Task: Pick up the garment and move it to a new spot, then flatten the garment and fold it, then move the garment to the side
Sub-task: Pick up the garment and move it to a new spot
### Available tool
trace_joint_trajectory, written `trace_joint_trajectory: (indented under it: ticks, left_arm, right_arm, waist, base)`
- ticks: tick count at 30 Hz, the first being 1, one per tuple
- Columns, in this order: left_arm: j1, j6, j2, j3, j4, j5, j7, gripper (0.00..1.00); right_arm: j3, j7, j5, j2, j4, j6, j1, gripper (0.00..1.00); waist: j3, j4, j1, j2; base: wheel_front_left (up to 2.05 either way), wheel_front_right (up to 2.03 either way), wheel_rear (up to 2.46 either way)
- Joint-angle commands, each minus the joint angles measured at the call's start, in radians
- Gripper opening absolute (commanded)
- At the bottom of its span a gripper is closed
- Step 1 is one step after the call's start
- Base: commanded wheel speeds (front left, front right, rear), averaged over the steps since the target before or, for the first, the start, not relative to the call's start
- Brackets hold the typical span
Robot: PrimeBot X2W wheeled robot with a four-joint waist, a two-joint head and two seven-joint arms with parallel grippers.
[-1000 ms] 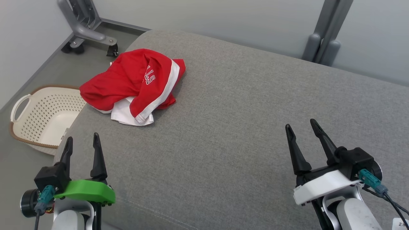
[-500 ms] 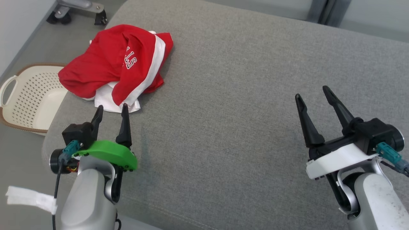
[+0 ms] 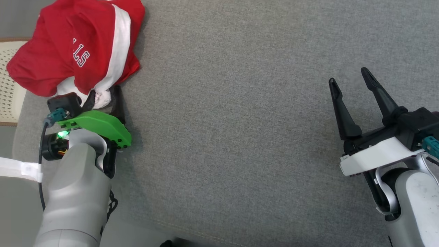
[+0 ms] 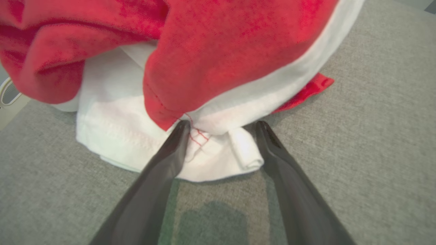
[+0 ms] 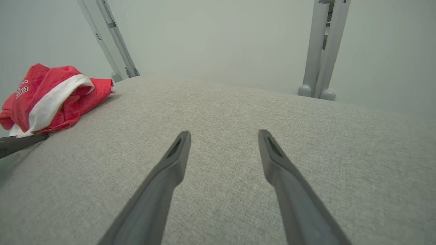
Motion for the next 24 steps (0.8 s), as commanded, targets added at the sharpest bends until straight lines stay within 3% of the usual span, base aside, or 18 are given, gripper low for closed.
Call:
trace_joint_trajectory:
  ticks: [1,2,5,10,16,24]
  left_arm:
    - [-0.014,-0.004,0.009,0.006,0.011,-0.009,-0.001,0.54]
    - [-0.016,-0.005,0.013,0.01,0.014,-0.012,-0.004,0.0]
    - [-0.013,-0.006,0.033,0.029,-0.039,-0.014,-0.007,0.0]
    - [0.079,0.017,0.06,0.105,-0.25,0.018,-0.009,0.0]
    - [0.208,0.025,0.058,0.179,-0.509,0.081,-0.009,0.0]
    - [0.377,0.018,0.023,0.173,-0.795,0.162,-0.009,0.0]
  right_arm:
    - [-0.004,-0.005,0.003,-0.001,-0.005,0.0,-0.014,1.0]
    - [-0.005,-0.008,0.003,0.002,-0.003,0.0,-0.015,1.0]
    - [-0.008,-0.016,0.005,0.008,0.003,0.0,-0.015,1.0]
    - [-0.019,-0.037,0.004,0.025,0.019,0.0,-0.002,1.0]
    - [-0.038,-0.065,0.002,0.05,0.042,0.0,0.031,1.0]
    - [-0.06,-0.086,-0.003,0.087,0.059,0.0,0.091,1.0]
  waist:
    - [0.026,-0.021,-0.0001,0.0]
    - [0.023,-0.02,-0.0001,0.0]
    - [0.009,-0.019,-0.0001,0.0]
    - [-0.043,-0.023,-0.0001,0.0]
    - [-0.14,-0.036,-0.0001,0.0]
    - [-0.268,-0.085,-0.0001,0.0]
  base:
    - [0.0,0.0,0.0]
    - [0.0,0.0,0.0]
    - [0.0,0.0,0.0]
    - [0.0,0.0,0.0]
    - [0.0,0.0,0.0]
    - [0.0,0.0,0.0]
